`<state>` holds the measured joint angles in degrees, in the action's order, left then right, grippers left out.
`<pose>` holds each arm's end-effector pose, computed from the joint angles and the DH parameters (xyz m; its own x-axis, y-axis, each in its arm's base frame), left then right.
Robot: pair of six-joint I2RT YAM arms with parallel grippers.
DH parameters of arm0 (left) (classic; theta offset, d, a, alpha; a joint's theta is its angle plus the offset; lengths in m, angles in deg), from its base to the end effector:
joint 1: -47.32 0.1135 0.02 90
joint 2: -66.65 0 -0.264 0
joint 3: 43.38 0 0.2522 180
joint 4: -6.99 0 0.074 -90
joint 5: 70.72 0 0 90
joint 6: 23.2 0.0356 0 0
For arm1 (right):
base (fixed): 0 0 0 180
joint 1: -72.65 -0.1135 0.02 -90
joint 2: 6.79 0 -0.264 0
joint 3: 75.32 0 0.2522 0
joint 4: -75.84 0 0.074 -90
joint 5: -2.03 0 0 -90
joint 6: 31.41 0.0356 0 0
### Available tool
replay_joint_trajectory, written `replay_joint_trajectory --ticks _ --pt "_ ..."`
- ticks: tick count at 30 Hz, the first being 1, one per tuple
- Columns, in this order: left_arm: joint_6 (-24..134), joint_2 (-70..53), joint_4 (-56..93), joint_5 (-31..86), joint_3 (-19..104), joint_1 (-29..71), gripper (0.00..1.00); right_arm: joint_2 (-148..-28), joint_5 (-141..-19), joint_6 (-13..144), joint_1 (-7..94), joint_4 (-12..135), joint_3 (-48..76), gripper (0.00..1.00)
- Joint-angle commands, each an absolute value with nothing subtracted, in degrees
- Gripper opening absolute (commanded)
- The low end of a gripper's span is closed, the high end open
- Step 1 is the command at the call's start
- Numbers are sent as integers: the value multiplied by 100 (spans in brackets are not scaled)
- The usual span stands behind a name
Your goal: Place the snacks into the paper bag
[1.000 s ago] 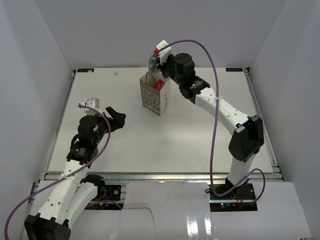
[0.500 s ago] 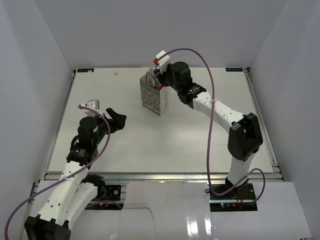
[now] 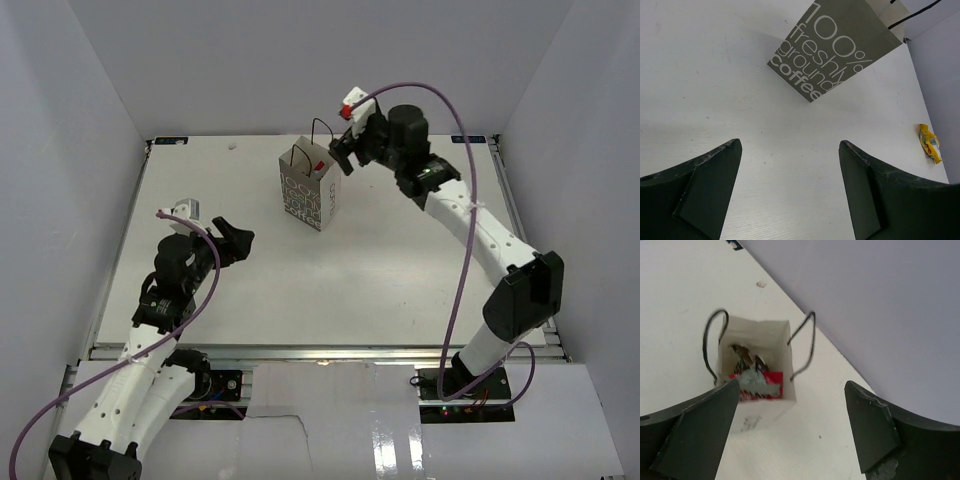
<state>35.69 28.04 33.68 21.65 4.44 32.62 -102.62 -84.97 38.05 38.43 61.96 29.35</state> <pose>0.1613 -0.0438 0.2857 -0.3995 -0.4289 -0.8102 0.0996 0.8583 -0.5035 0.3340 0.2294 0.4053 0.1441 -0.3257 -0.9344 -0.5918 0.7285 -0.3452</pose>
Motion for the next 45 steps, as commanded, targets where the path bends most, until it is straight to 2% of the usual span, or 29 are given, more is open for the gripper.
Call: replay_joint_trajectory --ticks 1,3,7,11,12,14,17,28,33,39,42,43,45 --pt "3560 2974 3358 2253 325 3282 89 -9732 -6158 3205 5001 4762 2950 90" --pt "3551 2983 3340 2254 290 3291 90 -9670 -5608 3343 5374 3944 2722 90" --pt "3525 2851 3227 2289 219 3291 91 -9268 -6597 3730 6086 3562 1564 93" --pt "3525 2526 3016 2455 219 3291 91 -8993 -8722 4188 6587 3676 264 93" --pt "3516 2386 2919 2534 211 3291 91 -9045 -9884 4424 6658 3755 112 93" --pt "3508 2245 2831 2622 211 3291 91 -9177 -11450 4626 6720 3843 -283 90" --pt "3542 2061 2708 2754 219 3291 91 -9520 -12292 4777 6974 3869 -582 90" --pt "3666 1954 2646 2781 149 3282 92 -10433 -12041 4654 7659 4300 -514 90" --pt "3613 2068 2681 2728 97 3291 92 -10785 -11479 4575 7959 4441 -364 100" --pt "3516 2297 2751 2667 8 3291 92 -10830 -10496 4330 8267 4459 -320 73" --pt "3490 2332 2769 2675 26 3291 92 -10769 -9766 4171 8363 4310 -364 50" --pt "3490 2341 2769 2675 26 3291 92 -10751 -9442 4154 8416 4231 -381 40" --pt "3481 2324 2778 2710 52 3282 92 -10681 -9212 4153 8460 4195 -451 33"
